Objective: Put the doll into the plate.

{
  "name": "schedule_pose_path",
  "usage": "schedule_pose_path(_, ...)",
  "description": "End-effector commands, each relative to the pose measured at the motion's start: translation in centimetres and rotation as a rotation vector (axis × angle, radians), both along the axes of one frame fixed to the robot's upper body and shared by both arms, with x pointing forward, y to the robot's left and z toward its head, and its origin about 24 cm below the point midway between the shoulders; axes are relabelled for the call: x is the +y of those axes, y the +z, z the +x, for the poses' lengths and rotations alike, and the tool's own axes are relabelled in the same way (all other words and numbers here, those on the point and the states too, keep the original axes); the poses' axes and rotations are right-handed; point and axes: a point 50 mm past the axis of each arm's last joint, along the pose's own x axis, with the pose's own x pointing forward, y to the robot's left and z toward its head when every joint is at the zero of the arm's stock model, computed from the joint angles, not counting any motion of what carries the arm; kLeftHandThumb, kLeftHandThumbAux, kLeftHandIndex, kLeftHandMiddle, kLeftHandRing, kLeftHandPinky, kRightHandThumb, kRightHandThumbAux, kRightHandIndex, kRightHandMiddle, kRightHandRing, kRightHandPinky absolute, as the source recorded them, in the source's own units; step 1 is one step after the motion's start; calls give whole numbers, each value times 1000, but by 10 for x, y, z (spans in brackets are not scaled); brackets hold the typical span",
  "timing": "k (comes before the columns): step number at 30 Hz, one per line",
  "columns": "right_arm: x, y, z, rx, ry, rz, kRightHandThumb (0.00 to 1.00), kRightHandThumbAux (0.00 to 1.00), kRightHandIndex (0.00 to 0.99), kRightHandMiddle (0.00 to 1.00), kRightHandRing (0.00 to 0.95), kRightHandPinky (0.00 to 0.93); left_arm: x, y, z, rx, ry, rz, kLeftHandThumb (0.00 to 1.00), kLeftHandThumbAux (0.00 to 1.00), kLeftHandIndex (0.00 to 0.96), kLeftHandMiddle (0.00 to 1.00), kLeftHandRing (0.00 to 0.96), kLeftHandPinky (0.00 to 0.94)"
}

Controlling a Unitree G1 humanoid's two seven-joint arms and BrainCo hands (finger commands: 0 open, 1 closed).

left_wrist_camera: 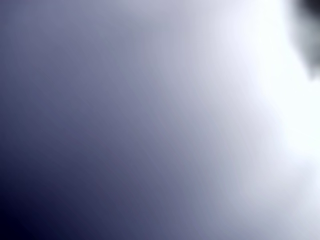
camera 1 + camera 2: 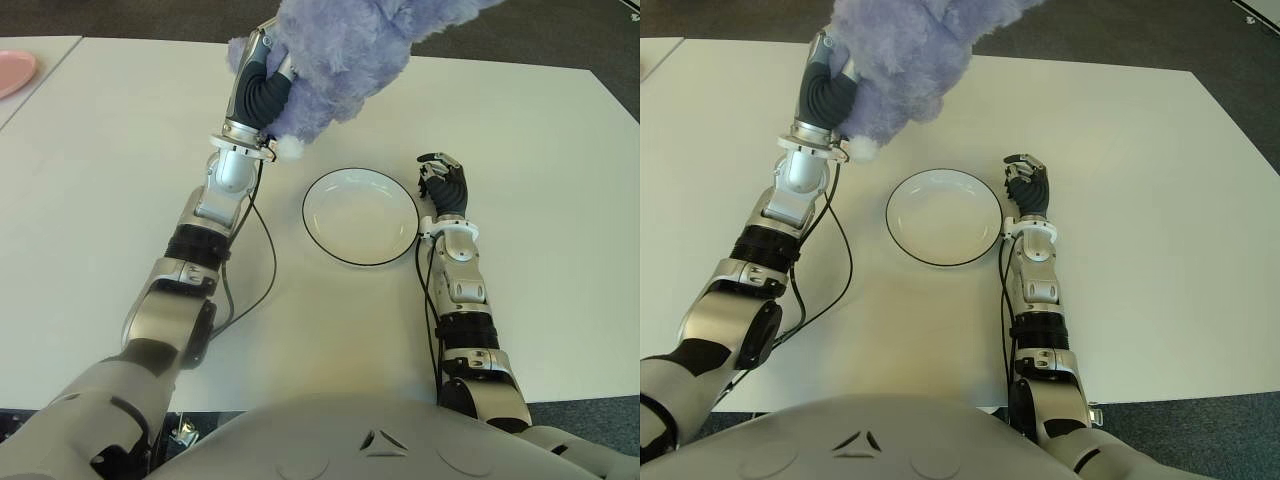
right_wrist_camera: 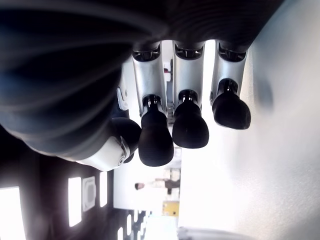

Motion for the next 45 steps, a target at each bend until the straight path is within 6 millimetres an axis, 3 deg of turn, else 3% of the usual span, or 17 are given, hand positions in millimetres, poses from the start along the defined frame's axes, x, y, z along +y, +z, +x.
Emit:
schedule_pose_path(1,-4,-41,-19,164,-22,33,712,713,441,772,775,769,-15,8,-5,-71,-52,19,1000,625,838,465,503,834)
schedule_pose_path(10,-3,-42,-19,166,-27,23,713,711,442,767,773,722,-30,7,-17,-132,-132,84,1000,625,838,464,502,828)
schedule_pose_path(18,-2,-43,-19,165,-23,13,711,712,442,763,770,706,-41,4,-25,-179,-248,246,1000,624,821,468,504,825)
schedule_pose_path(31,-1,-44,-18,180,-14,7,714,710,443,773,785,738,-57,-5,-34,-191,-443,408,1000,624,815,466,507,830)
schedule_pose_path(35,1,-42,-17,184,-15,1,714,709,443,776,775,705,-61,-6,-37,-199,-473,431,1000,623,807,466,508,828)
schedule_pose_path(45,4,-38,-17,179,-28,-12,714,709,443,770,760,731,-64,-12,-41,-213,-508,504,1000,623,804,463,510,836)
